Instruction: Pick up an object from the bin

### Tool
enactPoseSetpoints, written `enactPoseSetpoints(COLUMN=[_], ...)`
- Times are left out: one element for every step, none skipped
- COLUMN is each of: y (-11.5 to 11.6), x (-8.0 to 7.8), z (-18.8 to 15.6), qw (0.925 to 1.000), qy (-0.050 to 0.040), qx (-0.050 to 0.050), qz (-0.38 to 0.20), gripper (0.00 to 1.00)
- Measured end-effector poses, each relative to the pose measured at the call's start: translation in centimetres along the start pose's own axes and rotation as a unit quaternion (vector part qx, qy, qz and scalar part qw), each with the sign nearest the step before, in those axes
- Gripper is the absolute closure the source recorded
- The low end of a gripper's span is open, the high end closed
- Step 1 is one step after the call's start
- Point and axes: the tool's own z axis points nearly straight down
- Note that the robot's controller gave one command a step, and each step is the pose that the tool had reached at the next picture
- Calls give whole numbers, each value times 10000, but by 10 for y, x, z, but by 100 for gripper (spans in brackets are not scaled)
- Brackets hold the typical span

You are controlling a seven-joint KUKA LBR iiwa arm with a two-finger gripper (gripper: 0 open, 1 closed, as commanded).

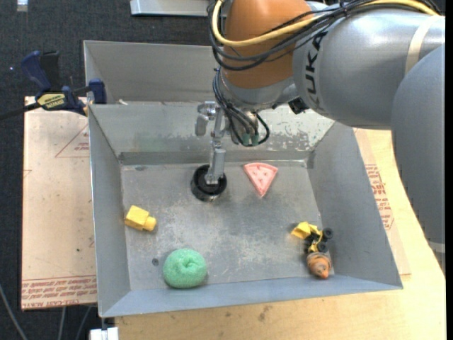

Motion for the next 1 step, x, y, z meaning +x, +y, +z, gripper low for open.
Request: enactPoseSetpoints(y=[-1], x=[-1], z=[-5], qw=[10000], qy=[-36], qx=[-4], qz=[13], gripper=[0])
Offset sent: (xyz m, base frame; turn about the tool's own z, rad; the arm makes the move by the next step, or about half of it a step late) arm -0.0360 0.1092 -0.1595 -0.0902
